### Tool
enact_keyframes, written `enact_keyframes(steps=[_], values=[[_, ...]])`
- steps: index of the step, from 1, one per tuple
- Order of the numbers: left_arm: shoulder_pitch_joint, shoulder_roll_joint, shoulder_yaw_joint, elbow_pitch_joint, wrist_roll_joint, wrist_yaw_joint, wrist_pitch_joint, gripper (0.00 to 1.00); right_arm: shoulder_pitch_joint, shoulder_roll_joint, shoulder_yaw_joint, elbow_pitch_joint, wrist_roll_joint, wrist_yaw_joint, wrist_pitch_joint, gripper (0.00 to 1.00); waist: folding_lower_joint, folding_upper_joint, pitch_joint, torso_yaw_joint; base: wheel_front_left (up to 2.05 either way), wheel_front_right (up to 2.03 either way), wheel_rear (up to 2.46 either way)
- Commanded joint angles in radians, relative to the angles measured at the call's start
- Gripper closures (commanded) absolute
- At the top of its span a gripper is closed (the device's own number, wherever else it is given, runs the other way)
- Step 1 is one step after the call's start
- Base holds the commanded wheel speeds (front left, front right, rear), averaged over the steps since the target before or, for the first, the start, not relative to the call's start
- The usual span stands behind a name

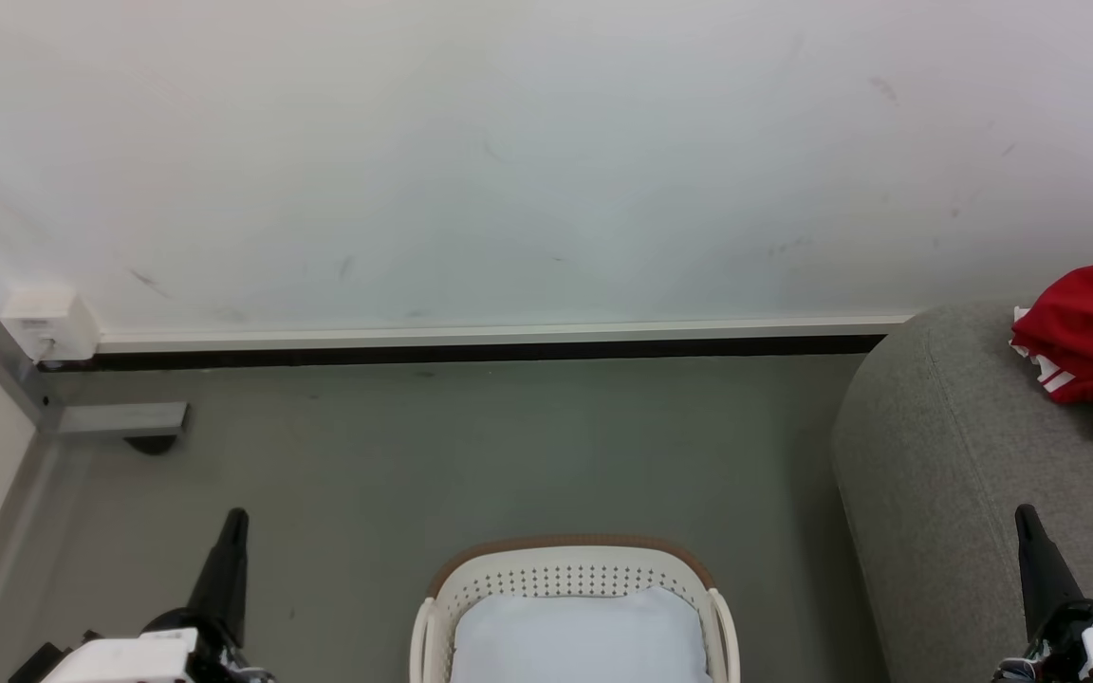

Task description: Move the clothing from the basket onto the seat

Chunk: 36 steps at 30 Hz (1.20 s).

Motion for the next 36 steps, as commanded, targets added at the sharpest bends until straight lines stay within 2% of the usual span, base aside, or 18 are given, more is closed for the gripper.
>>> enact_keyframes(steps=[1, 36], values=[[-0.009, 0.002, 0.002, -0.003, -0.013, -0.004, 0.004, 1.0, -0.012, -0.007, -0.004, -0.005, 0.001, -0.002, 0.003, 1.0, 0.0, 0.0, 0.0, 0.0, 0.0, 0.0, 0.0], [-0.009, 0.002, 0.002, -0.004, -0.013, -0.004, 0.004, 1.0, -0.012, -0.007, -0.004, -0.005, 0.001, -0.002, 0.003, 1.0, 0.0, 0.0, 0.0, 0.0, 0.0, 0.0, 0.0]])
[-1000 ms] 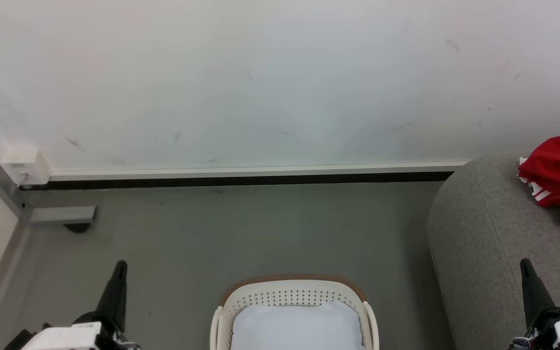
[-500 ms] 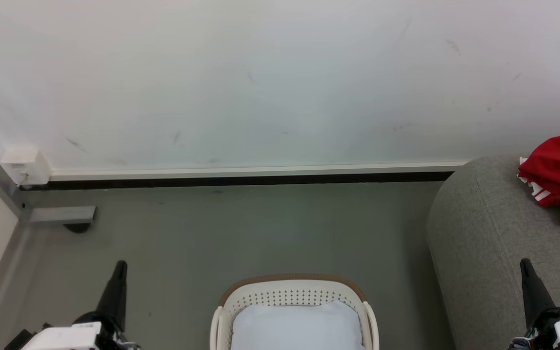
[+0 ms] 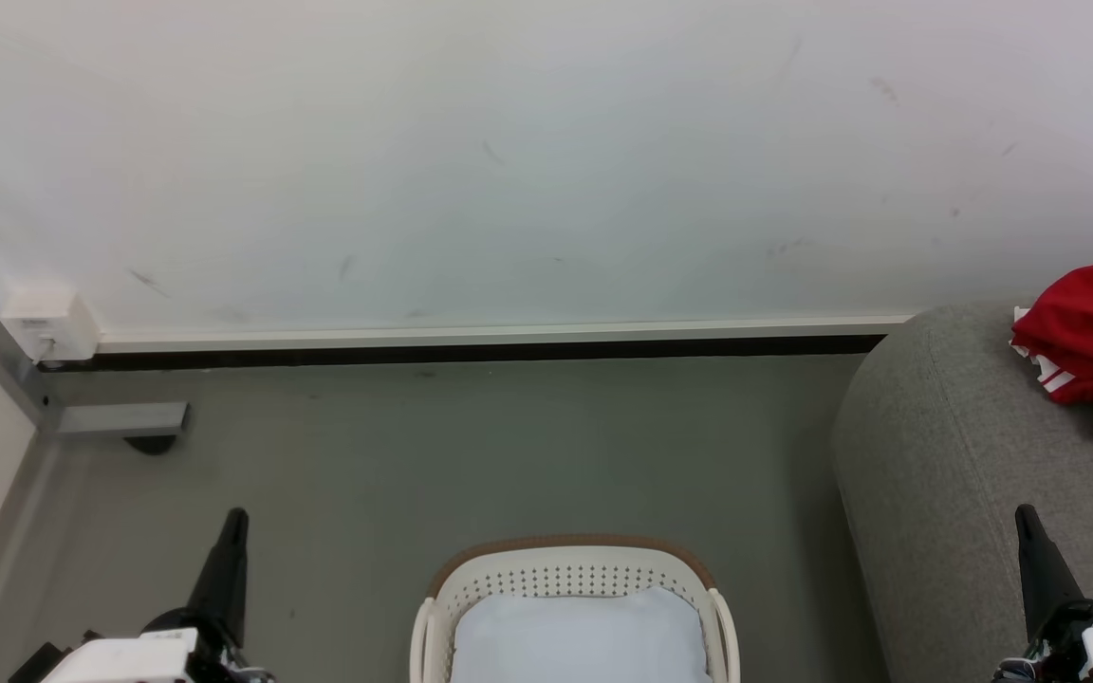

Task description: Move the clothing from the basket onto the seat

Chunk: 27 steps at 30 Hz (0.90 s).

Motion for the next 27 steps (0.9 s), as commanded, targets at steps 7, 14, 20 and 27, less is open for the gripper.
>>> enact_keyframes(steps=[7, 14, 20, 27], values=[[-0.008, 0.002, 0.002, -0.004, -0.014, -0.004, 0.004, 1.0, -0.012, -0.007, -0.004, -0.005, 0.001, -0.002, 0.003, 1.0, 0.0, 0.0, 0.0, 0.0, 0.0, 0.0, 0.0], [-0.008, 0.002, 0.002, -0.004, -0.014, -0.004, 0.004, 1.0, -0.012, -0.007, -0.004, -0.005, 0.001, -0.002, 0.003, 1.0, 0.0, 0.0, 0.0, 0.0, 0.0, 0.0, 0.0], [-0.008, 0.002, 0.002, -0.004, -0.014, -0.004, 0.004, 1.0, -0.012, -0.007, -0.004, -0.005, 0.001, -0.002, 0.003, 1.0, 0.0, 0.0, 0.0, 0.0, 0.0, 0.0, 0.0], [-0.008, 0.002, 0.002, -0.003, -0.014, -0.004, 0.004, 1.0, -0.012, -0.007, -0.004, -0.005, 0.001, -0.002, 0.003, 1.0, 0.0, 0.0, 0.0, 0.0, 0.0, 0.0, 0.0]])
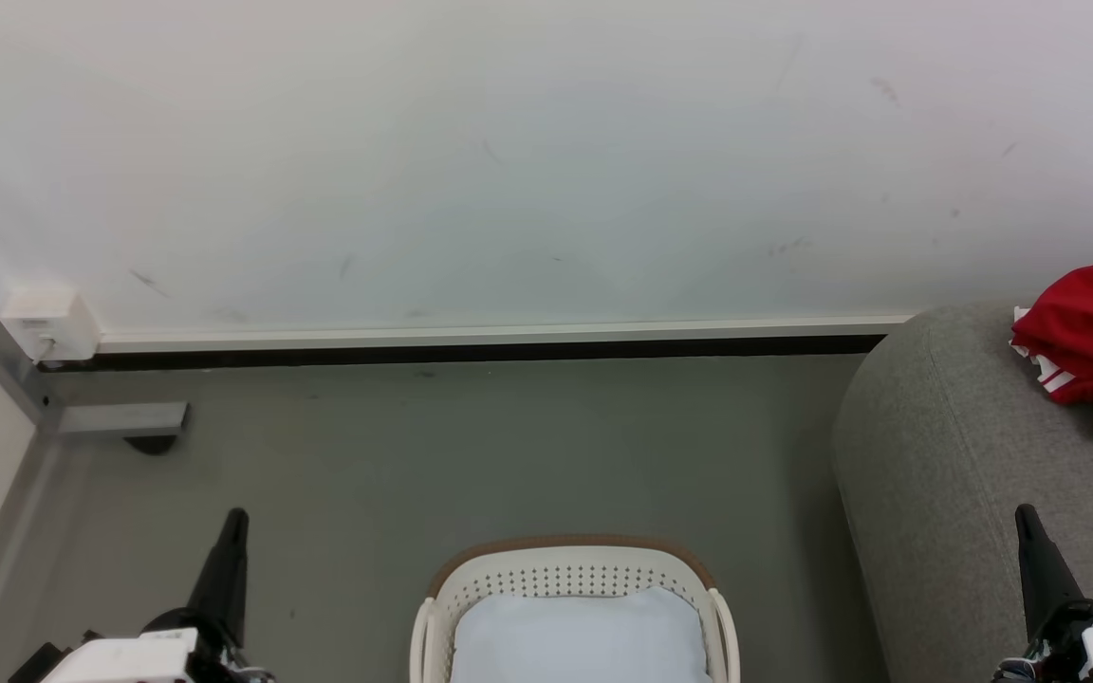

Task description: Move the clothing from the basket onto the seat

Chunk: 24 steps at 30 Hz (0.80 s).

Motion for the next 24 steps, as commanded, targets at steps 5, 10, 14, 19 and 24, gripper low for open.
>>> enact_keyframes(steps=[5, 10, 14, 19, 24], values=[[-0.008, 0.002, 0.002, -0.003, -0.014, -0.004, 0.004, 1.0, -0.012, -0.007, -0.004, -0.005, 0.001, -0.002, 0.003, 1.0, 0.0, -0.0001, 0.0, 0.0, 0.0, 0.0, 0.0], [-0.008, 0.002, 0.002, -0.003, -0.014, -0.004, 0.004, 1.0, -0.012, -0.007, -0.004, -0.005, 0.001, -0.002, 0.003, 1.0, 0.0, -0.0001, 0.0, 0.0, 0.0, 0.0, 0.0], [-0.008, 0.002, 0.002, -0.003, -0.014, -0.004, 0.004, 1.0, -0.012, -0.007, -0.004, -0.005, 0.001, -0.002, 0.003, 1.0, 0.0, -0.0001, 0.0, 0.0, 0.0, 0.0, 0.0], [-0.008, 0.002, 0.002, -0.003, -0.014, -0.004, 0.004, 1.0, -0.012, -0.007, -0.004, -0.005, 0.001, -0.002, 0.003, 1.0, 0.0, -0.0001, 0.0, 0.0, 0.0, 0.0, 0.0], [-0.008, 0.002, 0.002, -0.003, -0.014, -0.004, 0.004, 1.0, -0.012, -0.007, -0.004, -0.005, 0.001, -0.002, 0.003, 1.0, 0.0, -0.0001, 0.0, 0.0, 0.0, 0.0, 0.0]])
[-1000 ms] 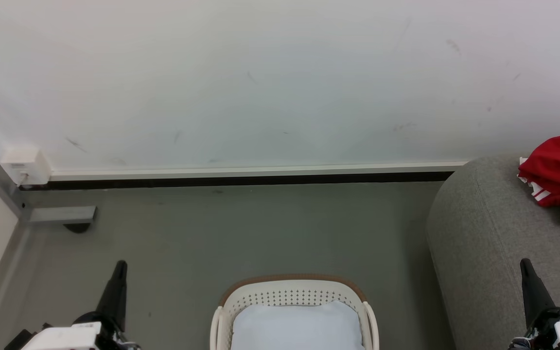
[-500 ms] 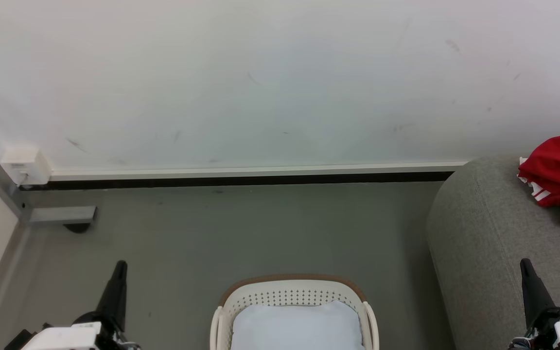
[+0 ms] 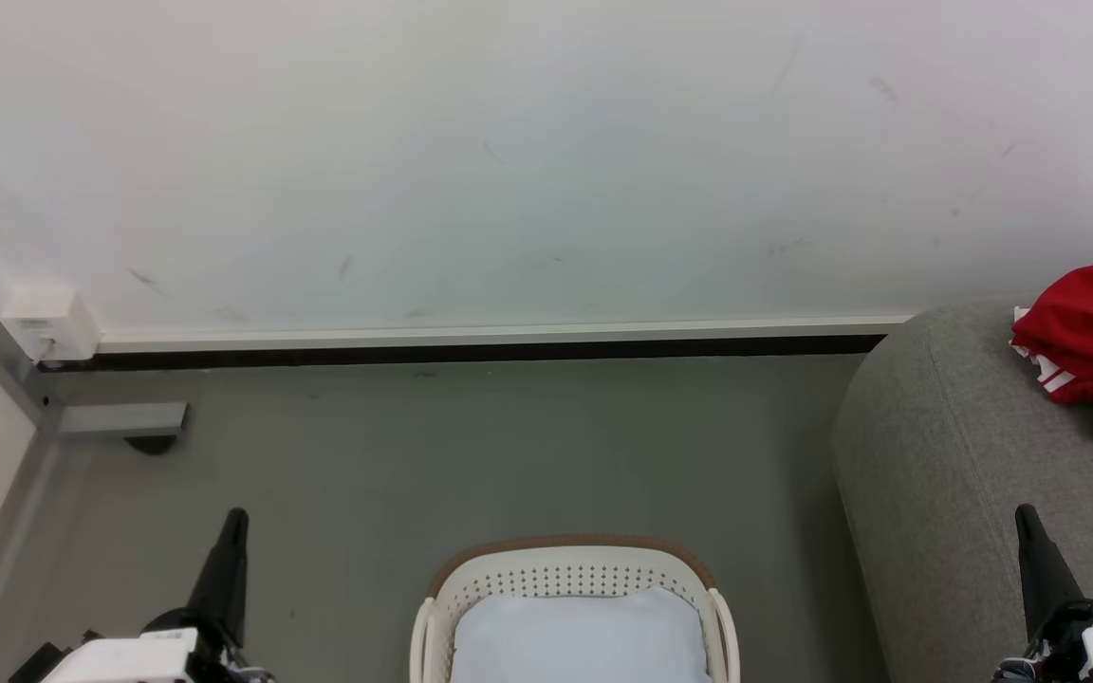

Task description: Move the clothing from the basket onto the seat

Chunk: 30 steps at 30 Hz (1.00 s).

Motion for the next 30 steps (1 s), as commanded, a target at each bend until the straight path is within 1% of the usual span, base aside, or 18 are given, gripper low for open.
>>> enact_keyframes(steps=[1, 30], values=[[-0.008, 0.002, 0.002, -0.003, -0.014, -0.004, 0.003, 1.0, -0.012, -0.007, -0.004, -0.005, 0.001, -0.002, 0.003, 1.0, 0.0, -0.0001, 0.0, 0.0, 0.0, 0.0, 0.0], [-0.008, 0.002, 0.002, -0.003, -0.014, -0.004, 0.003, 1.0, -0.012, -0.007, -0.004, -0.005, 0.002, -0.002, 0.003, 1.0, 0.0, -0.0001, 0.0, 0.0, 0.0, 0.0, 0.0]])
